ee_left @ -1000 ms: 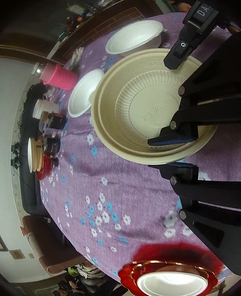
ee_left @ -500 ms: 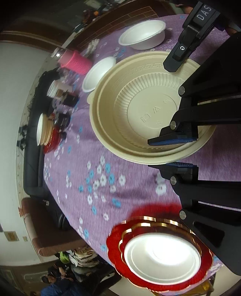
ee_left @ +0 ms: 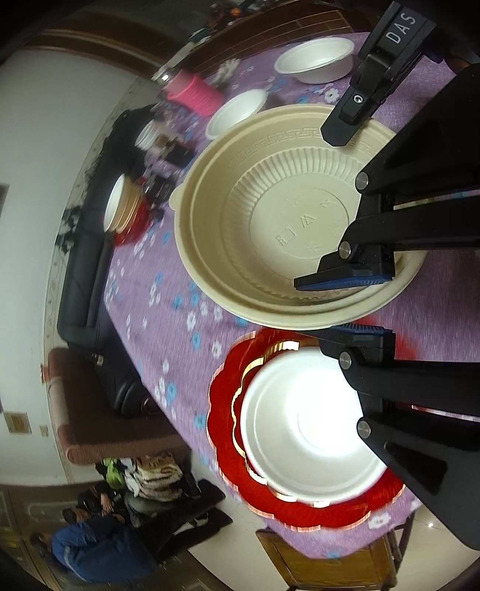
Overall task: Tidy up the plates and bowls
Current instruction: 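Lift the beige bowl and carry it over the stacked red plates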
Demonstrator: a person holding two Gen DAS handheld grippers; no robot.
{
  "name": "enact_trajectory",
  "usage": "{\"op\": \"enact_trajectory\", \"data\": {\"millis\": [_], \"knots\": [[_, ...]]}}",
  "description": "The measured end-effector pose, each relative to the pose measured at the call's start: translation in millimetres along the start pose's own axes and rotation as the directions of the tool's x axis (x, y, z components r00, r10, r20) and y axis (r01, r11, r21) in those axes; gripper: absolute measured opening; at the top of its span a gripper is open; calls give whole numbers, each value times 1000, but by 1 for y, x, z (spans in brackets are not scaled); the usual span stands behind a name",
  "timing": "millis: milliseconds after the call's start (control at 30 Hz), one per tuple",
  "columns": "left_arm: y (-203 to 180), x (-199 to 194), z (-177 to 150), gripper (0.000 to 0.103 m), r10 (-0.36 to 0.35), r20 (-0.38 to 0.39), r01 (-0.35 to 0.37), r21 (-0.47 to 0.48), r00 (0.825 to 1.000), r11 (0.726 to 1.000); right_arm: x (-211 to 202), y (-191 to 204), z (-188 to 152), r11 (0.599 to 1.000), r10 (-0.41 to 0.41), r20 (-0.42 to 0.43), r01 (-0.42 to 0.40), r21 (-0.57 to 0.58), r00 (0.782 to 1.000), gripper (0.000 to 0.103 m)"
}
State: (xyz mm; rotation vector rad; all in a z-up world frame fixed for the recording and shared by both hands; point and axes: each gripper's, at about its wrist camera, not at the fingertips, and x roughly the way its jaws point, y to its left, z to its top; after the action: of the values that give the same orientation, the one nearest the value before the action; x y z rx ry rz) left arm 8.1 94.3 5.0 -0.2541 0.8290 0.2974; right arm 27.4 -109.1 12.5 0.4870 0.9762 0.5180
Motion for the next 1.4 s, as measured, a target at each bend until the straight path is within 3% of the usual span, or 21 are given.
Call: {"op": "enact_trajectory", "data": {"millis": [667, 1400], "knots": [[107, -6, 0, 14, 126, 15, -121, -195, 992, 973, 68, 108, -20, 979, 52, -147, -79, -187, 988, 11], [137, 13, -11, 14, 184, -60, -193, -243, 981, 951, 123, 122, -31, 972, 29, -257, -87, -219, 966, 11]]}}
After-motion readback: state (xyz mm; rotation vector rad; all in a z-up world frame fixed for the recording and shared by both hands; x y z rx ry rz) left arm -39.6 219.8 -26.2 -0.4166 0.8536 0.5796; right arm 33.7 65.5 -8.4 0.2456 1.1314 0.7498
